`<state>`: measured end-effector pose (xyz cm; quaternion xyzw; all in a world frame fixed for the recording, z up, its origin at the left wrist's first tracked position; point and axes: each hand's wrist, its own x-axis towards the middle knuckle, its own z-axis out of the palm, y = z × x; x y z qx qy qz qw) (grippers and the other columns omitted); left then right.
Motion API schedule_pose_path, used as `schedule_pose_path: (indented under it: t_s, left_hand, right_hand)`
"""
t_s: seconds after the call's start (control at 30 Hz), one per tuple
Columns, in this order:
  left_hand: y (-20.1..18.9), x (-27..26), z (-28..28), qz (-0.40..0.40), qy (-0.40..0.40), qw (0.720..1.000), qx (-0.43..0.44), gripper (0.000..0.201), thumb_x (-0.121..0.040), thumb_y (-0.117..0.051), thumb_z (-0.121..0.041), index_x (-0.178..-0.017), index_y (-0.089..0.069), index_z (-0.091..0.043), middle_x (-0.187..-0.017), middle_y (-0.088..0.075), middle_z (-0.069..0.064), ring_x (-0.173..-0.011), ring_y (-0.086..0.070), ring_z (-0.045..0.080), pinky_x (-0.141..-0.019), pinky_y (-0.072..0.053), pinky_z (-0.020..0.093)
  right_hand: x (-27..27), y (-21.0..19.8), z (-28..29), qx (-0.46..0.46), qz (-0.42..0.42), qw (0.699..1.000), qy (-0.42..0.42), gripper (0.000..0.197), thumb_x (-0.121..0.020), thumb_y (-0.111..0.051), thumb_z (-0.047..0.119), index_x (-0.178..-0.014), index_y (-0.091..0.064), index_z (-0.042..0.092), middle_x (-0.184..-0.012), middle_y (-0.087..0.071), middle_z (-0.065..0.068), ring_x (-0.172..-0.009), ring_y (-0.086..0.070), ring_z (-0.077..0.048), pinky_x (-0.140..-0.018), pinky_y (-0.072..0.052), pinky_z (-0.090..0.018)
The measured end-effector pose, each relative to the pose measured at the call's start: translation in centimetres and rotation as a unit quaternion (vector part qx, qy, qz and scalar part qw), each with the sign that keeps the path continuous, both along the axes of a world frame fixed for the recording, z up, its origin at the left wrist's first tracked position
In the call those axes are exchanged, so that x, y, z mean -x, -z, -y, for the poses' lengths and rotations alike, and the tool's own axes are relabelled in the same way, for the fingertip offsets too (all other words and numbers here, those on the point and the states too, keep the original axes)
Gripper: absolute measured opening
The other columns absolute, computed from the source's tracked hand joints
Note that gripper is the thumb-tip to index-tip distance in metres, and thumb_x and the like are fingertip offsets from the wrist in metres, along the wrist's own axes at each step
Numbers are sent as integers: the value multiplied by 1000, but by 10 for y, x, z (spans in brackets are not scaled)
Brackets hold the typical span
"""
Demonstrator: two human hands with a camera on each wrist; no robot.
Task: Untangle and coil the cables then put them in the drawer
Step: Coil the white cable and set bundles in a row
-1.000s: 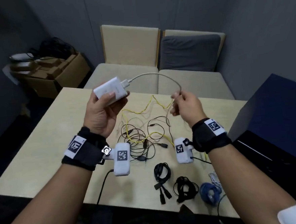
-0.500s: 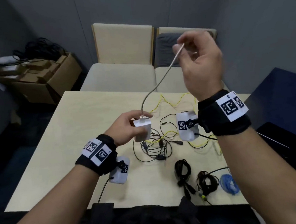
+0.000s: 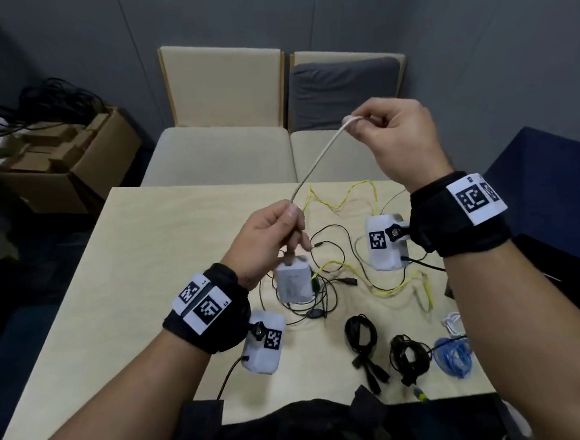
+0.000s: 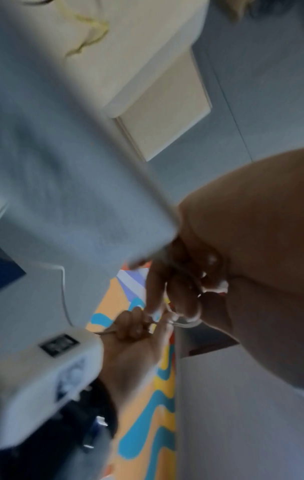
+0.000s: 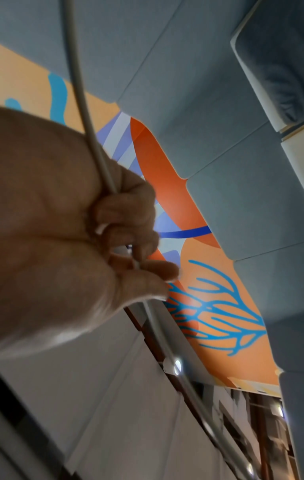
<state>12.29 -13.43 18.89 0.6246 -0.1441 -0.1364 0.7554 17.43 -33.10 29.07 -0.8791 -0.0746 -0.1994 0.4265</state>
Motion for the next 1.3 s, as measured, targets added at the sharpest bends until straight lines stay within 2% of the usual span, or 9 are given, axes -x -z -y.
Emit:
schedule_pose_path:
  t_s: [0.07,0.17,0.23,0.43,0.63,0.8,0.93,1.07,1.3]
  left_hand:
    - [-4,-3,4,-7,-17,999,37,26,-92,-42,-28,-76,-48,-9,-49,-35,-5,-48,-42,13,-58,-41,28]
    - [-8,-8,6,-27,-20,999,36,27,-90,-44,-29,-72,-47,-10,-51,-29,-6,-46,-23,9,-47,-20,22]
    - [-8,-11,9,-21,-15,1000,6,27,-90,-45,-30,-71,-49,-10,-50,-30,-5,-46,-21,10,-50,-14,29]
    - [-12,-13,17,-47,34,998,39,29,-91,-42,-28,-79,-55,-5,-44,-25,-7,-43,-16,8,-44,-12,23]
    - [-24,-17,23,-79,30,974,208,29,-90,-39,-21,-77,-62,-9,-40,-33,-4,-39,-23,8,-42,-18,23]
    - [-33,-22,29,-96,-3,953,289,27,-85,-37,-14,-97,-61,-7,-51,-47,0,-47,-33,11,-48,-26,23]
    - [-32,-29,26,-104,-1,926,362,37,-85,-41,-4,-117,-59,-5,-78,-66,2,-65,-58,11,-64,-49,21]
    - [-31,-34,31,-89,-65,938,329,32,-86,-43,2,-115,-56,-5,-95,-72,7,-89,-69,18,-79,-55,24]
    - [-24,-52,42,-97,-177,926,318,21,-100,-37,-12,-105,-57,-7,-91,-73,3,-92,-70,16,-89,-54,28]
  right_hand:
    - [-4,0,9,22,-43,999,-9,15,-83,-70,33,-69,-68,29,-49,-52,21,-55,-46,1,-59,-37,-20]
    - [-6,-1,16,-1,-64,997,-50,6,-80,-73,25,-74,-72,25,-58,-55,13,-60,-47,-1,-63,-39,-18]
    - [-8,-6,21,-23,-60,995,-81,6,-78,-73,18,-78,-72,23,-66,-51,-2,-65,-44,-9,-63,-38,-22]
    - [-21,-6,39,-93,-88,979,-161,10,-76,-67,17,-77,-72,26,-73,-48,-9,-63,-40,-13,-53,-32,-21]
    - [-37,33,46,-202,-164,949,-178,25,-89,-60,2,-79,-73,20,-63,-43,2,-49,-32,-8,-44,-24,-20]
    - [-30,70,34,-77,-189,971,-124,16,-96,-56,13,-91,-71,17,-46,-44,19,-46,-38,2,-46,-29,-10]
    - [-10,85,23,11,-197,972,-128,14,-95,-58,18,-96,-71,19,-52,-55,29,-54,-50,11,-54,-34,-6]
    - [4,90,17,81,-189,969,-140,15,-95,-57,24,-96,-72,21,-81,-69,7,-78,-58,-8,-73,-44,-24]
    - [18,102,14,184,-184,951,-166,20,-96,-52,34,-78,-59,27,-66,-57,4,-70,-52,-18,-66,-47,-36]
